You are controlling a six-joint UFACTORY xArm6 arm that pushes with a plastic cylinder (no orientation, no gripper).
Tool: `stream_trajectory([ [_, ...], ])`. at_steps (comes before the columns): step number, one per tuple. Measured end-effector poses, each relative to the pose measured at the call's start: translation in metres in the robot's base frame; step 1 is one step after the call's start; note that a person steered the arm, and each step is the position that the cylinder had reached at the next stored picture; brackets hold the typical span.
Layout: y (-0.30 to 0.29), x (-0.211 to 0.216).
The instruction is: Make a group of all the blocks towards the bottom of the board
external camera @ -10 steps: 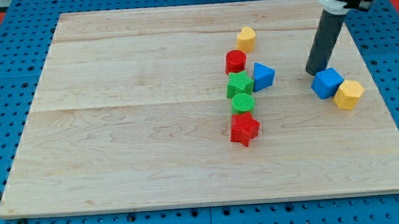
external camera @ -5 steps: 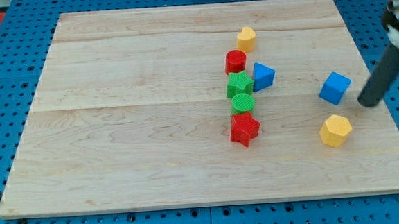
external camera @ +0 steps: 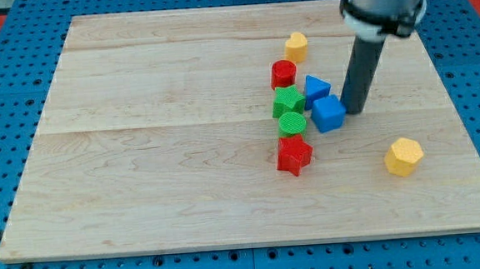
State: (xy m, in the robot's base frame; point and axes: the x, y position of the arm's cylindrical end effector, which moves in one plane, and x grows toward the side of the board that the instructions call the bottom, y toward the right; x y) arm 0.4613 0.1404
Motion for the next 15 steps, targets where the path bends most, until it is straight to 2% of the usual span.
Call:
stream_trajectory([
  [1,0.011,0.009],
  [2,0.028,-0.062],
  [3,0.007,-0.103],
  [4,-0.024,-0.064],
  [5,-0.021,-0.007],
  [6,-0.018,0.020],
  [7,0.008,0.020],
  [8,0.029,-0.020],
  [9,-0.036,-0.060],
  [10,-0.078,-0.070],
  [11,-0.110,-0.062],
  [12,-0.101,-0.050],
  [13,-0.130,-0.064],
  [14,-0.161,-0.048],
  [15,-0.075,-0.020],
])
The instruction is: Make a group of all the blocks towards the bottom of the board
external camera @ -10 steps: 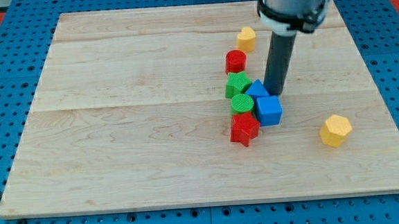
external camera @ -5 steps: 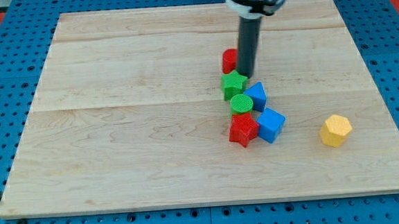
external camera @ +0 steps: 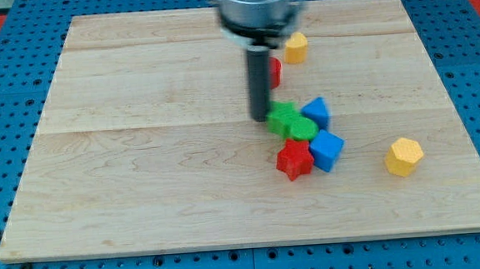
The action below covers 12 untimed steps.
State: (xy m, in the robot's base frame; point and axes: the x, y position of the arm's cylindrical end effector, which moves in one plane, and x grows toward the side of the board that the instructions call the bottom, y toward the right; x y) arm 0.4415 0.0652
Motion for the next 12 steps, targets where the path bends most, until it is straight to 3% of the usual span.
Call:
stream_trajectory([
  [1,0.033,0.001],
  [2,-0.029,-0.017],
  [3,0.005,-0.062],
  [4,0.110,-0.051],
  [5,0.149,-0.021],
  [7,0.118,0.025],
  [8,0.118,0.004],
  [10,0.105,-0.125],
  [11,0.064,-0.168],
  [12,0.003,-0.137],
])
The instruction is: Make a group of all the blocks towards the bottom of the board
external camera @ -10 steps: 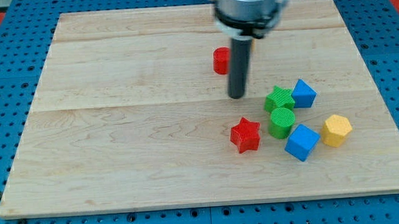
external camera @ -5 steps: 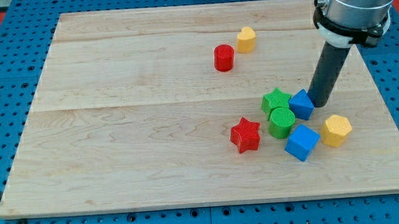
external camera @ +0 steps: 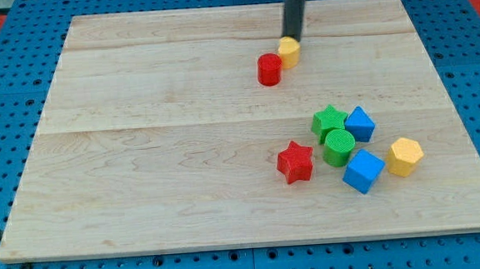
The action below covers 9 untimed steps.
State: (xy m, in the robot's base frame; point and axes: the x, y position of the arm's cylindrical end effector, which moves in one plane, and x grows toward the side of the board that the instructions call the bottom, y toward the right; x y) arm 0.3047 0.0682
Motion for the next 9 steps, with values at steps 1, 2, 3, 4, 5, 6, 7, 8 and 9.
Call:
stream_trajectory([
  [1,-0.007,0.077],
  [2,0.022,0.131],
  [3,0.015,0.124],
  [4,0.000,0.056],
  [5,-0.045,0.026],
  [6,-0.055,0.082],
  [7,-0.017,0.130],
  [8,-0.017,0.126],
  [9,-0.019,0.120],
])
